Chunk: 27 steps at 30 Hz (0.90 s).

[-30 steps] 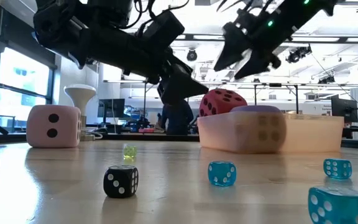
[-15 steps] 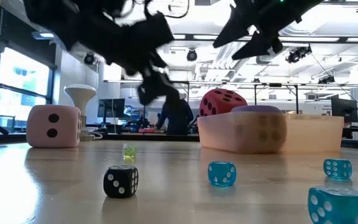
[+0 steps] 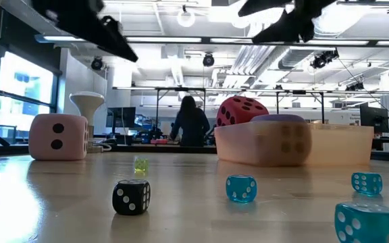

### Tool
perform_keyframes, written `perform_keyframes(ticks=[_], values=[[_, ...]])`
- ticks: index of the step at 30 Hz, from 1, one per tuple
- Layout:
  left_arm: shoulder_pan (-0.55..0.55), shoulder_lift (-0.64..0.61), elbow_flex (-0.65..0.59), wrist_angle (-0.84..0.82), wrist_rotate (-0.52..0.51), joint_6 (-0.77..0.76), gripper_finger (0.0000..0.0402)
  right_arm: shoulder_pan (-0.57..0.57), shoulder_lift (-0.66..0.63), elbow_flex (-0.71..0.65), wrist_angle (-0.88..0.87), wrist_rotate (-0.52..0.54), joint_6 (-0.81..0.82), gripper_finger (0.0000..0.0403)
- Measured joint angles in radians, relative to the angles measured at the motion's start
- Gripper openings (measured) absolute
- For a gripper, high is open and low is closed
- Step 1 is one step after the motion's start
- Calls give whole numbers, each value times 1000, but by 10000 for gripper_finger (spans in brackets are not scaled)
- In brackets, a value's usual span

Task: Pick & Place Dice
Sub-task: Put the small green dice into the orange bin

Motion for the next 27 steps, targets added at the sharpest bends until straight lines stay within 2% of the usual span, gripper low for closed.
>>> perform_keyframes(ticks=[4, 9, 12, 27], values=[[-30, -20, -46, -1, 94, -2, 375, 42, 0, 0, 57, -43, 8, 387], [-70, -11, -112, 39, 108, -32, 375, 71, 0, 0, 114, -198, -7, 387], [-87, -12, -146, 137, 104, -86, 375, 72, 0, 0, 126, -253, 4, 387], [-159, 42, -241, 314, 109, -266, 375, 81, 1, 0, 135, -292, -32, 387]])
